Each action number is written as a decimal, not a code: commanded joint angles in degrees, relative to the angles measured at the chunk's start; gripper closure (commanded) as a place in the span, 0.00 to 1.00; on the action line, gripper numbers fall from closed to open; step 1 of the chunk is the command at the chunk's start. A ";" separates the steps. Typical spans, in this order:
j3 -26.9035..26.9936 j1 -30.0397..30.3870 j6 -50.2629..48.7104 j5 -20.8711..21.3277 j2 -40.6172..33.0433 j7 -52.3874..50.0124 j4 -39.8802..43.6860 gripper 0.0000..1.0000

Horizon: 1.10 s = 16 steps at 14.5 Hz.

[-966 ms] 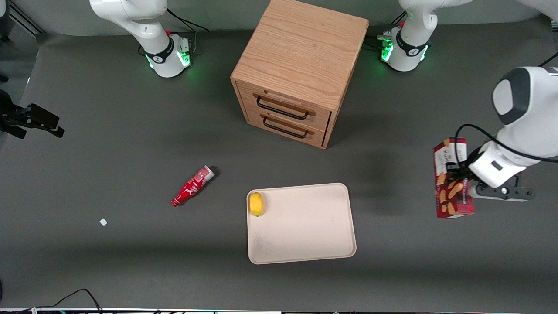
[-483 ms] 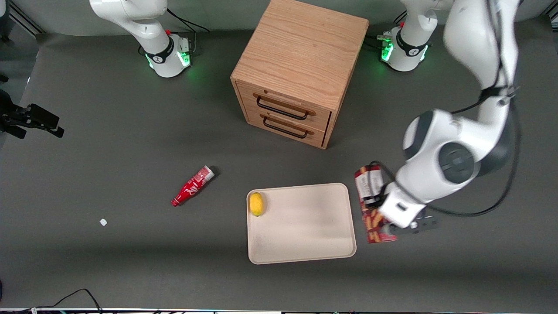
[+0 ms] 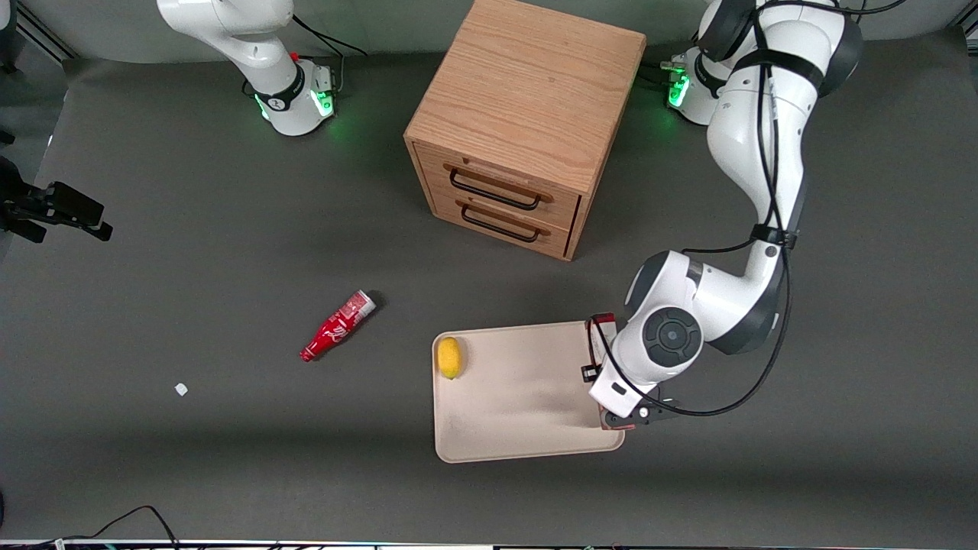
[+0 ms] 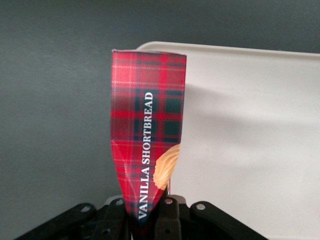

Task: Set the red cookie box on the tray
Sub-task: 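Carry the box with the left gripper over the cream tray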

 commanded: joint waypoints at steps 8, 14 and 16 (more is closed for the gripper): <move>1.14 -2.54 3.44 4.78 2.93 -1.85 0.73 1.00; 1.23 -2.46 5.02 5.66 2.93 -1.85 -0.33 0.67; 1.23 -2.37 7.38 5.66 2.32 -1.85 -2.34 0.00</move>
